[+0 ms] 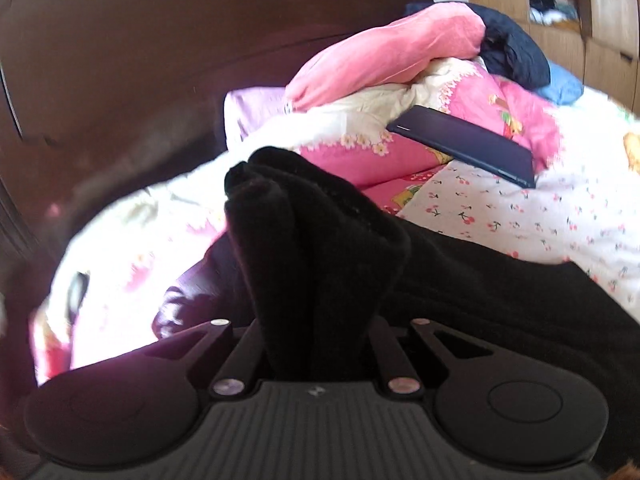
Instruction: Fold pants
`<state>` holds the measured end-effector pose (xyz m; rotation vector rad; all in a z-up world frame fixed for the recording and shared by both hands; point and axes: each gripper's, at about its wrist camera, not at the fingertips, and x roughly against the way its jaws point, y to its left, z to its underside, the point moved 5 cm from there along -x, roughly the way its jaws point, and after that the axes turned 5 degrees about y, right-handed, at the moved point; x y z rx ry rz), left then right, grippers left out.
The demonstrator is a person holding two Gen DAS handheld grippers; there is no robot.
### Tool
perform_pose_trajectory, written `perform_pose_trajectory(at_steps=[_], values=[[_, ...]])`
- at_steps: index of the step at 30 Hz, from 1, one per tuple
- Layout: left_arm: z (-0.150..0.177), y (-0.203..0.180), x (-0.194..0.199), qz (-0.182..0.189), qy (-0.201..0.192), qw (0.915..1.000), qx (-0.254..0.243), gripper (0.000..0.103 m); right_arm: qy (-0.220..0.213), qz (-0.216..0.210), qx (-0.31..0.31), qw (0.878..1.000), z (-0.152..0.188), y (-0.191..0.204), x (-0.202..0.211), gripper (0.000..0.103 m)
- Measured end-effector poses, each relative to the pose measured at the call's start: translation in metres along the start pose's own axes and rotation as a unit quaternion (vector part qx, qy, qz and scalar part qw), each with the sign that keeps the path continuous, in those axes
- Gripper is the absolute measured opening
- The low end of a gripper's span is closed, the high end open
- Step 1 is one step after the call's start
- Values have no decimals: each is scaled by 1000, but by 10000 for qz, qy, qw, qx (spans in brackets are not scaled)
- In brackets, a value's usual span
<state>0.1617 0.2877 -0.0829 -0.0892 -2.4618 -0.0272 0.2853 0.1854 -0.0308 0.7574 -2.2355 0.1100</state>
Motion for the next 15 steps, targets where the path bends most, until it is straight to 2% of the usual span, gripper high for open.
perform_pose_trajectory(at_steps=[2, 6, 9, 15], values=[[3, 3, 2, 27, -87, 9999, 105, 21, 10, 256, 286, 9993, 3, 8, -6, 6], [8, 13, 6, 157, -220, 9986, 446, 21, -18, 401, 390, 9984, -2, 30, -8, 6], [0, 15, 0, 165, -246, 9981, 543, 21, -116, 648, 596, 9960, -11, 44, -12, 7], [10, 28, 6, 133, -240, 9973, 686, 21, -119, 681, 404, 9968, -12, 55, -19, 7]])
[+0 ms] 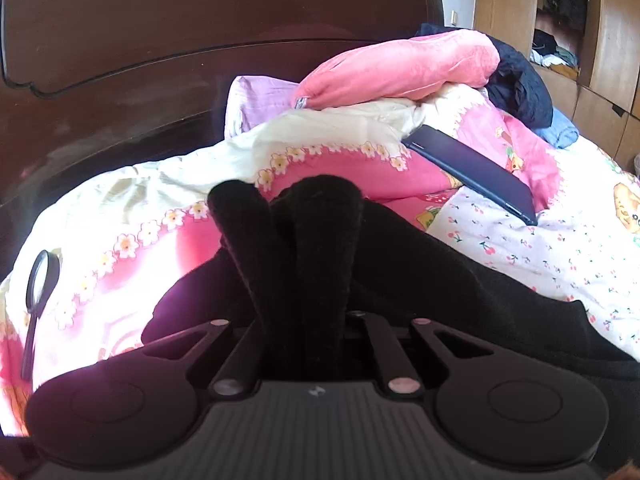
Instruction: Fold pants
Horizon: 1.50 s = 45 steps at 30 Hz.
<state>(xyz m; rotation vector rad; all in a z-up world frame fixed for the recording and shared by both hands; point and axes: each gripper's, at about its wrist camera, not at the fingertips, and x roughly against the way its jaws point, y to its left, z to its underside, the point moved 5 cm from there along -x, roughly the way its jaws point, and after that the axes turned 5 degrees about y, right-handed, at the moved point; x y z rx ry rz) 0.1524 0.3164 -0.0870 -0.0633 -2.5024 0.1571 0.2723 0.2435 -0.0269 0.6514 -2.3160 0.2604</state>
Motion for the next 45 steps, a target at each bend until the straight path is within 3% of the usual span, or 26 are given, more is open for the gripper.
perform_pose_trajectory(at_steps=[3, 6, 10, 14, 17, 22, 24, 26, 29, 33, 36, 40, 45], values=[[5, 1, 3, -16, 46, 10000, -13, 21, -170, 13, -137, 9998, -1, -2, 6, 7], [6, 1, 7, -62, 65, 10000, -33, 21, -155, -6, -104, 9998, 4, 0, 1, 14], [11, 2, 17, -134, 107, 9998, -112, 22, -217, -504, 8, 9985, 8, 10, 11, 37], [12, 6, 23, -245, 176, 9993, -208, 23, -402, -1061, 24, 9935, 11, 13, 36, 40], [9, 6, 31, -183, 163, 9996, -173, 26, -512, -1306, -67, 9901, 18, -6, 61, 42], [2, -3, 47, -87, 75, 9997, -192, 28, -605, -1213, 16, 9908, 27, -55, 93, 46], [-3, -3, 52, 12, 50, 9999, -104, 36, -619, -1095, 67, 9920, 29, -72, 98, 49], [-8, -2, 50, 141, 48, 9999, -26, 45, -579, -1077, 148, 9924, 27, -85, 91, 49], [-18, -3, 32, 214, 103, 9997, 54, 45, -375, -1009, 585, 9925, 18, -93, 62, 49], [-24, 1, 4, 192, 236, 9989, 351, 45, 188, -1538, 888, 9839, 5, -97, 18, 49], [-21, 9, -8, 99, 359, 9977, 570, 45, 190, -1864, 1227, 9746, -10, -91, -1, 49], [-16, 12, -2, 38, 342, 9959, 836, 45, 420, -2713, 1192, 9542, -28, -78, -26, 49], [-19, 15, -2, -103, 271, 9948, 976, 47, 932, -3005, 1429, 9384, -24, -61, -61, 50]])
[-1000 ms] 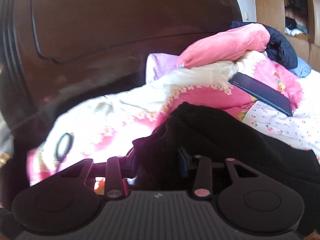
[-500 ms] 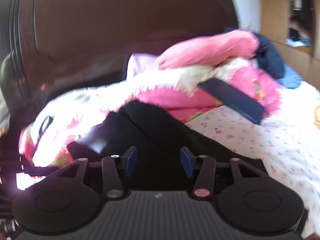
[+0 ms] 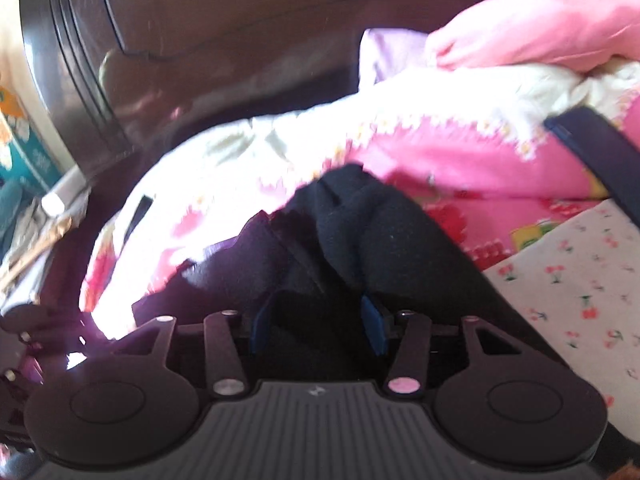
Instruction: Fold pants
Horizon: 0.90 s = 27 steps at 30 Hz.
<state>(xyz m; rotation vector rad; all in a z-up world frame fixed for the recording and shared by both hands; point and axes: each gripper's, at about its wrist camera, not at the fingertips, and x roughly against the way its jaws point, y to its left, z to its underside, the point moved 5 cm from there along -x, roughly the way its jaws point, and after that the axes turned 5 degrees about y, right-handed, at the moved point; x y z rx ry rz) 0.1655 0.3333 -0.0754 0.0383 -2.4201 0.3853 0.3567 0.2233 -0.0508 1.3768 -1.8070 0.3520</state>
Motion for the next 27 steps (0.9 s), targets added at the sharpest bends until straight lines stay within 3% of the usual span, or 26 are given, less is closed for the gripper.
perform_pose_trajectory(at_steps=[6, 11, 16, 18, 20, 23, 24, 25, 27], values=[[-6, 10, -11, 33, -42, 9995, 326, 50, 6, -443, -168, 9989, 5, -5, 4, 51], [-13, 10, -17, -4, -128, 9992, 372, 50, 20, -398, -172, 9991, 5, 2, 1, 49], [-12, 8, -10, -37, -300, 9991, 302, 50, 164, -586, -137, 9981, 2, -1, 8, 26], [-13, 11, -16, -7, -292, 9985, 461, 50, 174, -666, -198, 9974, 1, -3, 8, 26], [-14, 13, -19, 35, -311, 9977, 607, 50, 213, -715, -203, 9970, 2, -4, 4, 32], [-14, 10, -25, -106, -326, 9980, 526, 50, 172, -527, -147, 9984, 3, 0, -8, 35], [-14, 10, -27, -143, -301, 9981, 512, 47, 161, -425, -157, 9988, 3, 3, -9, 31], [-14, 10, -27, -150, -316, 9981, 507, 44, 128, -361, -148, 9992, 4, 5, -6, 21], [-18, 6, -20, -85, -434, 9982, 400, 33, 13, -507, -415, 9979, 6, 4, 10, 11]])
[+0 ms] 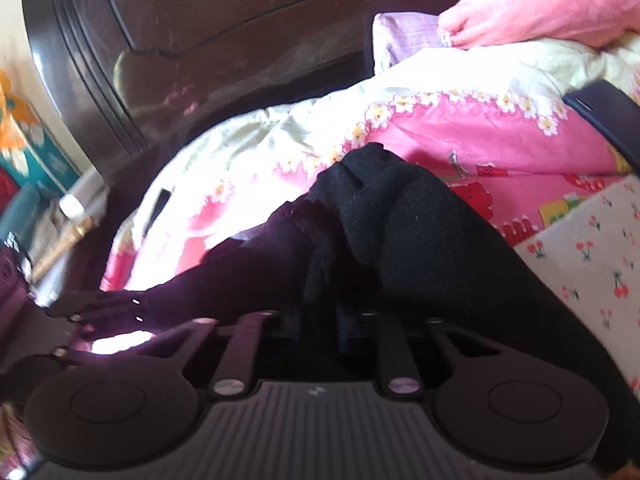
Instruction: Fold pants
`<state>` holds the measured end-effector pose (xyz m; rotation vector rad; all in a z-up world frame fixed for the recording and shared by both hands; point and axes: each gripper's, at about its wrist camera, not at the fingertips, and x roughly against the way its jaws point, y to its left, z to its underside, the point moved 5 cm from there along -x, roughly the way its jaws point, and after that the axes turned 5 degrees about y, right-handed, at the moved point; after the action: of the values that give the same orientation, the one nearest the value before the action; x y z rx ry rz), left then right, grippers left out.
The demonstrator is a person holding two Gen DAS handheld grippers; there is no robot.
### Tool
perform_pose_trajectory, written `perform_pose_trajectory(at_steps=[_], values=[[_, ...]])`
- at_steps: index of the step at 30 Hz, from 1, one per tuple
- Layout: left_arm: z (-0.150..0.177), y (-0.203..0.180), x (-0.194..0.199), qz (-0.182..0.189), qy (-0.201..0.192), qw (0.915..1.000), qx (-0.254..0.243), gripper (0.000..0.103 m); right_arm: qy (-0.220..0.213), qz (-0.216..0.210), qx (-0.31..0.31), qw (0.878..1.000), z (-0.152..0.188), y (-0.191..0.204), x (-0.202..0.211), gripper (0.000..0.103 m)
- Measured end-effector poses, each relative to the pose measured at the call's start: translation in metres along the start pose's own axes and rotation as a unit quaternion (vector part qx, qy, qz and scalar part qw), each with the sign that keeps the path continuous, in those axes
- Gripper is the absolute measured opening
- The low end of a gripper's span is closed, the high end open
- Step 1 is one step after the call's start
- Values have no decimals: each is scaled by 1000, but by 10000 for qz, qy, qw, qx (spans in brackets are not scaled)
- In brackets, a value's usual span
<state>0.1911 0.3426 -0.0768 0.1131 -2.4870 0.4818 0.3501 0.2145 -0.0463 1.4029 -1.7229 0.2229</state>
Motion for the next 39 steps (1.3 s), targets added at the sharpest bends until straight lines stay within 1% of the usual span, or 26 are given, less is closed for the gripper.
perform_pose_trajectory(at_steps=[4, 7, 9, 12, 13, 14, 15, 16, 17, 19, 21, 23, 24, 26, 28, 29, 30, 31, 32, 33, 34, 35, 36, 37, 38, 39], values=[[-9, -12, 13, 87, -269, 9991, -316, 29, -434, -79, -68, 9990, 6, 9, 43, 9], [-20, -21, 16, 254, -488, 9977, -385, 29, -680, 53, -15, 9977, 0, 11, 66, 9], [-28, -24, 13, 282, -604, 9970, -398, 29, -796, 206, -36, 9966, -8, 6, 72, 9], [-34, -20, -3, 72, -558, 9975, -420, 29, -844, 477, -254, 9950, -18, -9, 56, 11], [-32, -15, -11, -54, -459, 9980, -421, 29, -741, 552, -454, 9947, -17, -16, 42, 16], [-28, -10, -18, -181, -303, 9986, -400, 30, -590, 644, -615, 9943, -13, -21, 25, 19], [-23, -5, -23, -270, -161, 9988, -378, 33, -416, 806, -615, 9940, -9, -23, 8, 23], [-16, -2, -24, -351, -81, 9986, -390, 33, -366, 951, -545, 9933, -4, -22, -1, 23], [-12, -1, -20, -423, -67, 9980, -465, 36, -484, 1040, -492, 9922, -3, -17, -1, 24], [-8, -6, -6, -633, -165, 9944, -830, 37, -889, 1008, -565, 9893, 0, -9, 20, 26], [-7, -13, 7, -855, -241, 9894, -1149, 37, -1452, 1041, -769, 9809, 10, -6, 53, 28], [-9, -22, 17, -987, -346, 9852, -1356, 37, -1811, 1164, -921, 9722, 31, -6, 89, 28], [-12, -28, 23, -952, -439, 9840, -1443, 37, -1916, 1296, -1017, 9675, 45, -7, 105, 28], [-18, -46, 29, -746, -588, 9826, -1598, 37, -1945, 1512, -1223, 9614, 77, -15, 127, 28], [-21, -66, 26, -472, -632, 9808, -1782, 37, -1710, 1844, -1487, 9564, 112, -30, 140, 28], [-20, -76, 19, -350, -571, 9797, -1890, 37, -1567, 2105, -1687, 9501, 128, -42, 144, 28], [-17, -83, 11, -249, -442, 9794, -1956, 37, -1436, 2374, -2016, 9394, 145, -58, 148, 28], [-12, -86, -1, -171, -250, 9795, -1990, 37, -1375, 2508, -2324, 9296, 159, -73, 152, 14], [-7, -86, -14, -155, 15, 9798, -1991, 37, -1446, 2445, -2548, 9243, 172, -88, 158, 7], [0, -81, -29, -227, 368, 9794, -1972, 37, -1525, 2419, -2863, 9145, 185, -100, 165, 0], [4, -77, -39, -310, 550, 9785, -1963, 37, -1650, 2342, -3194, 9033, 194, -107, 177, 0], [6, -74, -39, -323, 574, 9782, -1969, 37, -1860, 2177, -3385, 8964, 201, -107, 188, 0], [4, -75, -35, -330, 548, 9777, -1999, 37, -2076, 2075, -3479, 8904, 209, -104, 202, 15], [2, -78, -31, -340, 510, 9765, -2064, 37, -2151, 2158, -3492, 8862, 216, -99, 212, 16], [-1, -82, -28, -368, 460, 9748, -2153, 37, -2161, 2225, -3456, 8856, 223, -94, 219, 16], [-5, -88, -26, -377, 402, 9725, -2263, 37, -2176, 2232, -3472, 8845, 231, -89, 223, 19]])
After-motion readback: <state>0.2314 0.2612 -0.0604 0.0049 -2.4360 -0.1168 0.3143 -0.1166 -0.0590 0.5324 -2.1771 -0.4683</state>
